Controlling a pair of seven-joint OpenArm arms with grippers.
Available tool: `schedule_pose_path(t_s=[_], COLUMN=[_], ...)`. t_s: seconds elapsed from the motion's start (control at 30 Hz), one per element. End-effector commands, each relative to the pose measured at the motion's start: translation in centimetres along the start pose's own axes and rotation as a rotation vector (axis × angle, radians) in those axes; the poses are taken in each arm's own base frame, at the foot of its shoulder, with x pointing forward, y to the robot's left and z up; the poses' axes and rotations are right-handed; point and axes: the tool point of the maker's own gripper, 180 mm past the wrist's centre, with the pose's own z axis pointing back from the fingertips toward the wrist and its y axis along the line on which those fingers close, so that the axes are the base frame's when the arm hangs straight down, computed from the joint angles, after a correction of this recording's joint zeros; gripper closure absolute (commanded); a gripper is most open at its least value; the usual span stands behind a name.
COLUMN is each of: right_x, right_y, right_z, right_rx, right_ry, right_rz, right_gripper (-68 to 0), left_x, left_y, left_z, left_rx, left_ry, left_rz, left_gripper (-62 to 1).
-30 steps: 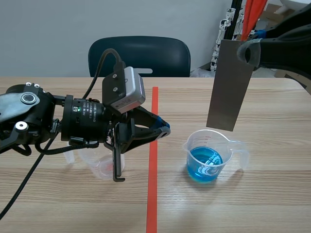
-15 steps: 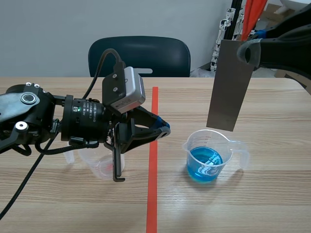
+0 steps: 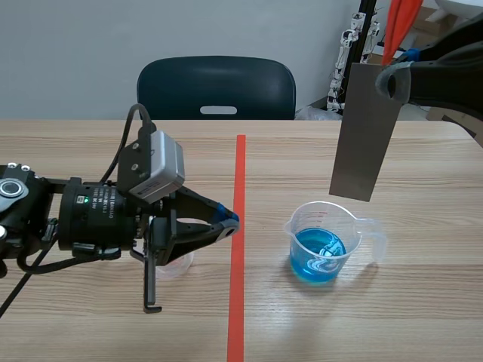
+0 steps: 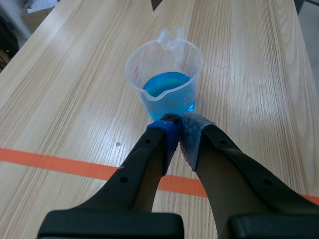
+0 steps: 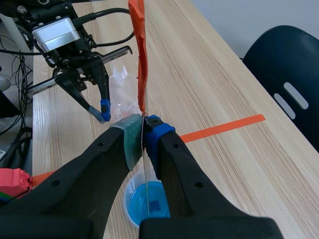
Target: Do the redox reaction experiment. lower the plate into the blue solution
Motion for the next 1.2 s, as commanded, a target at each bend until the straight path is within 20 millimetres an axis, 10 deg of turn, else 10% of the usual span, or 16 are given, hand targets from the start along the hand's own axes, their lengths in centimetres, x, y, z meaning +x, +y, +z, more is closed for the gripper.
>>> schedule_pose_path(t_s=[0.0, 0.8, 1.17], right_x=[1.2, -0.3, -1.1], right_y=[-0.3, -2.6, -2.5], right_z=[0.3, 0.3, -1.1], right_rx=[-0.005, -0.064, -0.048], right_ry=[-0.034, -0.02, -0.03], right_rz=[0.01, -0.01, 0.006], right_gripper=[-0.6, -0.6, -0.6], left_x=[1.0, -1.7, -3.2], left_y=[1.0, -3.5, -8.0], left_z=[0.9, 11.7, 12.0], left_rx=[0.04, 0.268, 0.381], left_ry=[-0.045, -0.172, -0.22], left_rz=[-0.005, 0.122, 0.111], left_gripper=[-4.0, -4.0, -4.0])
